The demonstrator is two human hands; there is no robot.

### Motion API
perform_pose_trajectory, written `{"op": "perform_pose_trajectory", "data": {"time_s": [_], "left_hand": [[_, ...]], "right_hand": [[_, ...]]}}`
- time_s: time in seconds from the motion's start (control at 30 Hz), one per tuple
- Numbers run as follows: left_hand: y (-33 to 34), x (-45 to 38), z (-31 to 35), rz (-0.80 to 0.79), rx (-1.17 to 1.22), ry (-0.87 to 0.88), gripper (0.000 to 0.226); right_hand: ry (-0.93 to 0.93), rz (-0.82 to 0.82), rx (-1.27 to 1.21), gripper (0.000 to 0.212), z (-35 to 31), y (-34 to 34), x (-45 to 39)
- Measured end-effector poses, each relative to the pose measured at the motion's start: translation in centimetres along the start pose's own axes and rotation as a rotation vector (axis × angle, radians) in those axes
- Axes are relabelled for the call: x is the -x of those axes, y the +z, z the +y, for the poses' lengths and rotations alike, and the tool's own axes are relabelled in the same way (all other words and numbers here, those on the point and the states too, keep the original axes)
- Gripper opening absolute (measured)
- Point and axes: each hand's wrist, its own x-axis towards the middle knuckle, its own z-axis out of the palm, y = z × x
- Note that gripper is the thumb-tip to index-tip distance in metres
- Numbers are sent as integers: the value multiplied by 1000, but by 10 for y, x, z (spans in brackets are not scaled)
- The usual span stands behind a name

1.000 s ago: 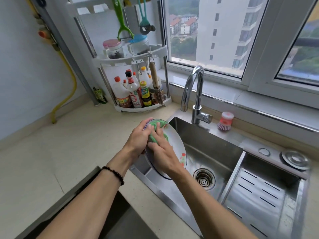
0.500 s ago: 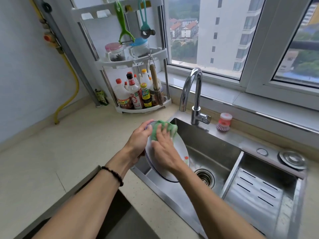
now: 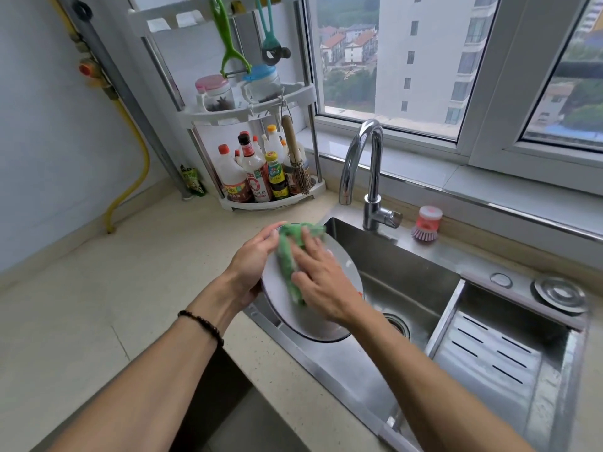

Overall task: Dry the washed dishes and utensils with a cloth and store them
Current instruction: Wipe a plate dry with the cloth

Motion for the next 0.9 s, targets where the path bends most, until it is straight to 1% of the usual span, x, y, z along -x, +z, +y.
{"op": "perform_pose_trajectory", "data": {"time_s": [0.03,0.07,0.17,0.23,0.3,0.33,0.37,0.43,0.5,0.53,0.63,0.7,0.8,0.9], "left_hand": [[2,-1,0,-3,3,2,32],[4,-3,0,0,7,8,32],[2,-9,2,15,-2,0,33],[-3,-10,3,22,-16,-18,34],[-3,-7,1,19,3,-32,34],[-1,-7,-2,21,18,-33,33],[3,-8,-4,16,31,-27,33],[9,-14,-9,43,38,-8,33],[9,-17,-8,108,13,13,33],[7,-18,-6,141,0,23,34],[1,-21,-3,206,0,69,36],[5,-19,-3,183,2,72,35],[7,-16,-1,146,47,60,35],[-4,-19,4,219,41,90,35]], "right_hand": [[75,8,-11,65,0,-3,-2],[110,14,-49,66,-4,-2,-4],[15,-41,-203,77,-28,6,8],[-30,-100,-249,74,-25,3,17],[-20,-146,-108,71,-10,-4,14],[14,-152,-26,70,-5,-5,9],[62,-139,-3,69,-4,-5,4],[115,-91,-111,65,-15,-2,-1],[62,-88,-256,60,-26,0,5],[31,-119,-289,58,-28,0,12],[2,-261,-215,67,-25,-7,18],[20,-272,-183,75,-26,-8,8],[37,-234,-150,87,-32,-7,1],[-48,-305,-61,86,-24,-11,13]]}}
